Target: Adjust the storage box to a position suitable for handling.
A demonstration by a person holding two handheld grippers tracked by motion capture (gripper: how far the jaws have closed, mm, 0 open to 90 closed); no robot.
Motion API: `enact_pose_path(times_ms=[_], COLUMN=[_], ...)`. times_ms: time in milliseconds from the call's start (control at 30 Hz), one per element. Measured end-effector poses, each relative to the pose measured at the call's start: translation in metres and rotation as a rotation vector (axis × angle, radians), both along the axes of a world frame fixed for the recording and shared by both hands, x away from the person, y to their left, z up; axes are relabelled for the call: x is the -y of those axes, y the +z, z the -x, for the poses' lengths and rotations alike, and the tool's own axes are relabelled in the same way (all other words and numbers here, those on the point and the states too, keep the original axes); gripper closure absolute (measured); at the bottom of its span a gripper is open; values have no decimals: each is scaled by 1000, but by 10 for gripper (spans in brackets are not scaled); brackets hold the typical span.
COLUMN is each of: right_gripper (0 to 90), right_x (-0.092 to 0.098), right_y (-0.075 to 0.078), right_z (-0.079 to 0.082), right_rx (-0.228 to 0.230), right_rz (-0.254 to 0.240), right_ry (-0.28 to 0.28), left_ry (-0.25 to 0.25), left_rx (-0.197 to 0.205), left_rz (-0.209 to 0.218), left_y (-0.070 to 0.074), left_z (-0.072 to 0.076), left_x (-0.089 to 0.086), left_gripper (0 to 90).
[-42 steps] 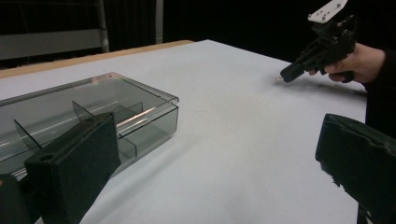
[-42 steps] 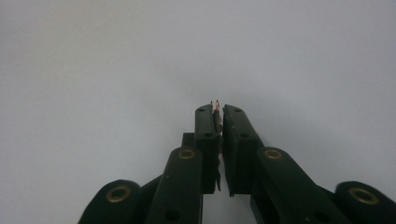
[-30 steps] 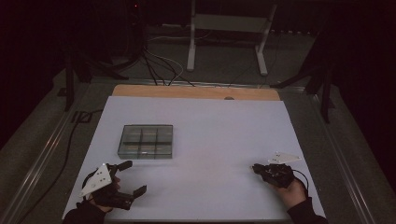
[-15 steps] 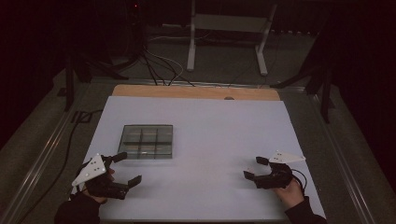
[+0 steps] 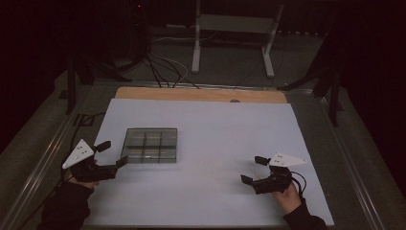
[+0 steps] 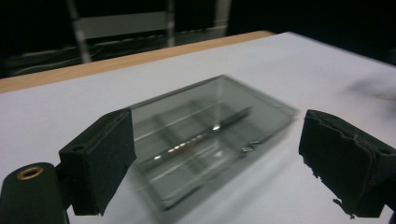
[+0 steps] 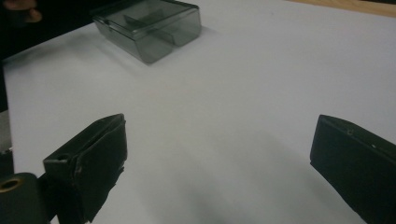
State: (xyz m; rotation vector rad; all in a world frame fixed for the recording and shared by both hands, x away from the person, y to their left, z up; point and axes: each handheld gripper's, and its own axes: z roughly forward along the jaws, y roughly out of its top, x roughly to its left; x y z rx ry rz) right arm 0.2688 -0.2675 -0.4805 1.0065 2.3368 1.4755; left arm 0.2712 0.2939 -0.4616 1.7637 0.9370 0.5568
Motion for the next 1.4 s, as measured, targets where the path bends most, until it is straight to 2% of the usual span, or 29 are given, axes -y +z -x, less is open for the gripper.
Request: enact_pose_path(times_ms=[67, 133, 200, 300, 367, 467, 567, 633, 733, 867, 933, 1000, 1067, 1267, 1400], right_gripper=[38, 38, 38, 38, 38, 39, 39, 39, 40, 40, 40, 44, 45, 51, 54], right_x=[-3, -6, -9, -11, -13, -16, -19, -21, -24, -28, -29, -32, -35, -45, -52], right_y=[1, 2, 3, 4, 4, 5, 5, 5, 5, 6, 6, 6, 7, 7, 8], right_z=[0, 0, 0, 0, -1, -1, -2, -3, -4, -5, -6, -7, -9, -14, -20], right_rx=[0, 11, 14, 17, 21, 24, 23, 19, 18, 20, 20, 21, 18, 19, 11], right_rz=[-1, -6, -10, -17, -20, -20, -22, -23, -18, -23, -23, -21, -23, -17, -28], right_ry=[10, 23, 31, 40, 44, 53, 63, 68, 73, 81, 83, 86, 91, 100, 99], left_ry=[46, 86, 145, 199, 213, 208, 180, 159, 154, 132, 132, 105, 110, 114, 99], left_rx=[-10, -43, -63, -129, -164, -220, -276, -297, -342, -364, -364, -366, -361, -367, -375], left_rz=[-8, -22, -51, -85, -124, -210, -235, -235, -236, -223, -223, -220, -243, -242, -231], left_y=[-1, -2, -5, -11, -17, -27, -35, -38, -42, -45, -45, -47, -46, -45, -45], left_z=[-6, -13, -20, -32, -39, -49, -57, -61, -68, -73, -73, -74, -75, -77, -79], left_x=[-6, -12, -17, -23, -24, -21, -16, -13, -10, -7, -7, -1, 1, 2, 6], left_gripper=[173, 195, 332, 511, 595, 713, 835, 892, 900, 900, 900, 900, 900, 900, 900])
